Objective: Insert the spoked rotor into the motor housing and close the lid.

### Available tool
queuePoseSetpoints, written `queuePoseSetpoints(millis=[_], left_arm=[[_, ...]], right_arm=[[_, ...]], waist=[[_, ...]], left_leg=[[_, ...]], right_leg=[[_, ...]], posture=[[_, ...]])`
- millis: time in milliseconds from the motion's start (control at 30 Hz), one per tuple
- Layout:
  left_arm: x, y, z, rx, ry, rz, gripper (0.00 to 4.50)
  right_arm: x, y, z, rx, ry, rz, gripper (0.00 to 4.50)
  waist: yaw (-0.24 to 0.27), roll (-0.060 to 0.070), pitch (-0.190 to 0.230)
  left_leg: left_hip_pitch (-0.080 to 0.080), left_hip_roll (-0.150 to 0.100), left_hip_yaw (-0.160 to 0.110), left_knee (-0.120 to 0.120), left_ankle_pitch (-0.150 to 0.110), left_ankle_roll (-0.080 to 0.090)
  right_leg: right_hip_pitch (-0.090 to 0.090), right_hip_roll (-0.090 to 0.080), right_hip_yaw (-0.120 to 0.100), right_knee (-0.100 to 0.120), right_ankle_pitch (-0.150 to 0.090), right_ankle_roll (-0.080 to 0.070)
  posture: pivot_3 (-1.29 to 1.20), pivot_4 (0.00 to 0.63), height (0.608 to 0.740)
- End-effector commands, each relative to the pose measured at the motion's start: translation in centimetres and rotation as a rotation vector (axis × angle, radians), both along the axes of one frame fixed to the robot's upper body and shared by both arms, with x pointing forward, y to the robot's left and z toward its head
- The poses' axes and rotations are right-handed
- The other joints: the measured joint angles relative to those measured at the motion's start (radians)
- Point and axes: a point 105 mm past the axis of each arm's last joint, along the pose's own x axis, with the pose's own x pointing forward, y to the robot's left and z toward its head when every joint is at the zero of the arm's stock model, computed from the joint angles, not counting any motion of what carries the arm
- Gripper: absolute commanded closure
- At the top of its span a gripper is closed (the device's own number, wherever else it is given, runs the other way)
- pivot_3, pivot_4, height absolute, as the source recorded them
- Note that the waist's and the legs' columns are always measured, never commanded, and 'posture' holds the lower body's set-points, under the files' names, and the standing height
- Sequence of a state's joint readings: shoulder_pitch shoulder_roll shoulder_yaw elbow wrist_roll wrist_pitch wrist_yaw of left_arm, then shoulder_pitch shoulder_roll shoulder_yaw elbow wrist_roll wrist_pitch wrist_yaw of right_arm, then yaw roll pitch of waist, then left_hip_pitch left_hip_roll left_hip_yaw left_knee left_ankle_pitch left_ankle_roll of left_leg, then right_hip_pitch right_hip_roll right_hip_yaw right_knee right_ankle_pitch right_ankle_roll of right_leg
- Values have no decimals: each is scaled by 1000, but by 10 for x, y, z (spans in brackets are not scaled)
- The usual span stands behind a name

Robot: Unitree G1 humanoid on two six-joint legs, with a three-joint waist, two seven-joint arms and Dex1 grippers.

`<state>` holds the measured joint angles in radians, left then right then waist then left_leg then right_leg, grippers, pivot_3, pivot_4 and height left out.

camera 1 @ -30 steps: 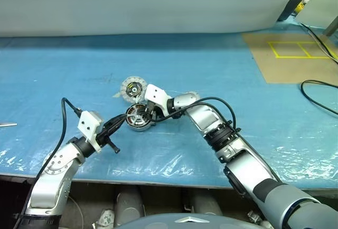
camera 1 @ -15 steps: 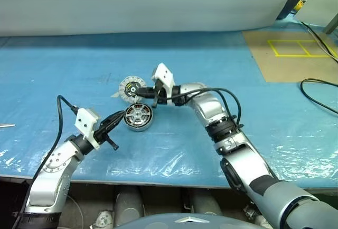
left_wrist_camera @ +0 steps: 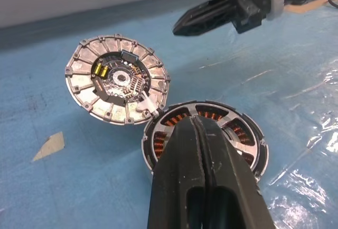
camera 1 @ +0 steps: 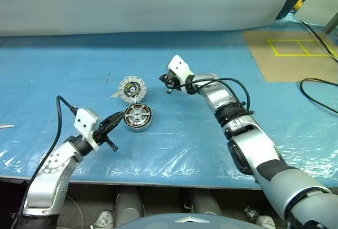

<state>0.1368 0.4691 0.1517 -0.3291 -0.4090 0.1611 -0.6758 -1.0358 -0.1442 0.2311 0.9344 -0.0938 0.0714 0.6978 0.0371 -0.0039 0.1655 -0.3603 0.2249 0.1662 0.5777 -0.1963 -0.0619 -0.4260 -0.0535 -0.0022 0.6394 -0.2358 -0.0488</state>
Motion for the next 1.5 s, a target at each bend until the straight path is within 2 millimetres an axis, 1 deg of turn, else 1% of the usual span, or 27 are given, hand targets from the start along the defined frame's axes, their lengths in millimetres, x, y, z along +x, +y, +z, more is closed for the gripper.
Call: queuePoseSetpoints(millis=[33, 133, 200, 300, 433, 600, 667, 967, 1100, 1200, 1333, 1500], left_arm=[[-1, 0, 9, 4, -38, -7, 4500], [-1, 0, 9, 6, -38, -5, 4500], [-2, 0, 9, 7, -37, -1, 4500], [-3, 0, 8, 8, -35, 0, 4500], [-4, 0, 8, 10, -35, 3, 4500], [-6, 5, 6, 10, -28, 16, 4500], [-6, 6, 5, 11, -27, 18, 4500], [-3, 5, 2, 6, -21, 15, 4500], [-3, 8, 4, -2, -23, 28, 4500], [-2, 11, 6, -12, -30, 46, 4500], [-2, 13, 7, -10, -32, 51, 4500], [-1, 17, 13, -26, -48, 75, 4500]], right_arm=[[2, 19, 2, 32, 14, -5, 4419], [0, 29, -5, 32, 32, 1, 4419], [-5, 41, -6, 111, 86, 20, 4419], [-8, 50, -6, 182, 125, 28, 4419], [-13, 55, -12, 253, 197, 27, 4419], [-18, 58, -19, 253, 221, 50, 4419], [-18, 57, -19, 256, 220, 54, 4419], [-31, 68, -7, 463, 379, 164, 4419], [-43, 76, 1, 523, 442, 267, 4419], [-51, 80, 4, 544, 476, 341, 4419], [-58, 81, 7, 572, 509, 391, 4419], [-71, 82, 1, 522, 544, 472, 4419]], waist=[[0, 0, 0], [1, 0, 0], [3, 0, 0], [4, 0, 0], [4, 0, 0], [5, 0, 0], [5, 0, 0], [4, 0, 0], [4, 0, 0], [4, 0, 0], [5, 0, 0], [6, 0, 0]], left_leg=[[-1, 0, 0, 0, 0, 0], [-3, 0, 1, 0, 0, 0], [-8, 0, 1, 0, 0, 0], [-9, 0, 1, 1, 0, 0], [-9, 1, 1, 1, 0, 1], [-9, 1, 1, 1, 0, 1], [-9, 1, 1, 1, 0, 1], [-9, 1, 1, 1, -2, 4], [-9, 1, 1, 1, -2, 4], [-9, 1, 1, 1, -2, 4], [-9, 1, 1, 1, -2, 4], [-9, 1, 1, 1, -2, 4]], right_leg=[[0, 0, 0, 0, 0, 0], [-3, 0, 0, 0, 0, 0], [-7, 0, 0, 0, 0, 0], [-8, 0, 0, 1, 0, 0], [-8, 0, -1, 1, 0, -1], [-8, 0, -1, 1, 0, -1], [-8, 0, -1, 1, 0, -1], [-8, 0, -1, 1, 0, -1], [-8, 0, -1, 1, 0, -1], [-8, 0, -1, 1, 0, -1], [-8, 0, -2, 1, 0, -1], [-8, 0, -2, 1, 0, -1]], posture=[[0, 150, 740], [0, 150, 740], [0, 150, 740], [0, 150, 740], [0, 150, 740], [0, 150, 740], [0, 150, 740], [0, 150, 740], [0, 150, 740], [0, 150, 740], [0, 150, 740], [0, 150, 740]])
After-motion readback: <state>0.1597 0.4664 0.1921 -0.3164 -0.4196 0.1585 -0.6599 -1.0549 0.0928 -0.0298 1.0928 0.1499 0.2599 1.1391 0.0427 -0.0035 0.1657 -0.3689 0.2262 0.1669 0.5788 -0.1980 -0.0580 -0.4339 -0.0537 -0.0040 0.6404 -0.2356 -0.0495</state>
